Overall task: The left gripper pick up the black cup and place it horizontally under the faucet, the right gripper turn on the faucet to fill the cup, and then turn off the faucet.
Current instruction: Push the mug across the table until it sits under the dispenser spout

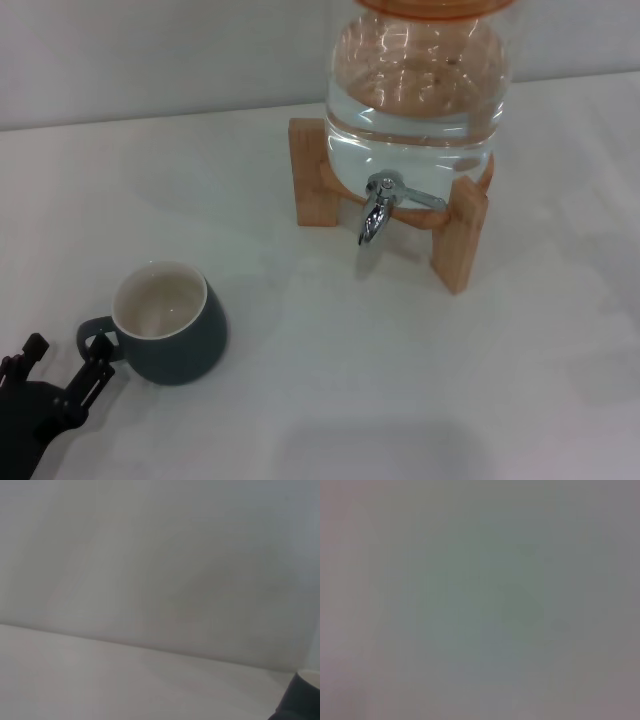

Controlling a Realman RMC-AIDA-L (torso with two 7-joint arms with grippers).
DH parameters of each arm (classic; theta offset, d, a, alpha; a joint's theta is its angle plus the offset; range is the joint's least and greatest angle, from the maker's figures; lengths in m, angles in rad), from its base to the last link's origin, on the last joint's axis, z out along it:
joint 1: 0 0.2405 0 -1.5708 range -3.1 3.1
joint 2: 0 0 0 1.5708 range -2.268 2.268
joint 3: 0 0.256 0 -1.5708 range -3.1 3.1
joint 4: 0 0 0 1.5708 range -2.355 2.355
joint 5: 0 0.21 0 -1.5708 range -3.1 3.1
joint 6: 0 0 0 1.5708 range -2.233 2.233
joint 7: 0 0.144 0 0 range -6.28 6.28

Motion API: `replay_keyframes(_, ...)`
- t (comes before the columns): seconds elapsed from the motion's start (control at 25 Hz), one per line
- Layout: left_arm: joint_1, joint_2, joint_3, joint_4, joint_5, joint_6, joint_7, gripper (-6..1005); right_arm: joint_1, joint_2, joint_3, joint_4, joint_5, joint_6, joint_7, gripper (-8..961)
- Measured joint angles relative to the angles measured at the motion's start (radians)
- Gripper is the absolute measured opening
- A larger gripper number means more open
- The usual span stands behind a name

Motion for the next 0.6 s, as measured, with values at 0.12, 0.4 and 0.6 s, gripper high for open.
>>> replay_keyframes(0.12, -0.004, 0.001, 0.0, 0.0, -0.003, -0.001, -0.01, 863, 0.0, 0.0, 0.0, 0.0, 0.0, 0.0, 0.0, 722)
replay_keyframes(0.4, -0.015, 0.003, 0.0, 0.0, -0.005, -0.026, -0.03, 748, 0.003, 0.005, 0.0, 0.0, 0.0, 0.0, -0.004, 722)
replay_keyframes(0.6, -0.026, 0.003, 0.0, 0.0, -0.005, -0.032, -0.031, 548, 0.005, 0.006, 0.0, 0.0, 0.0, -0.001, -0.004, 722)
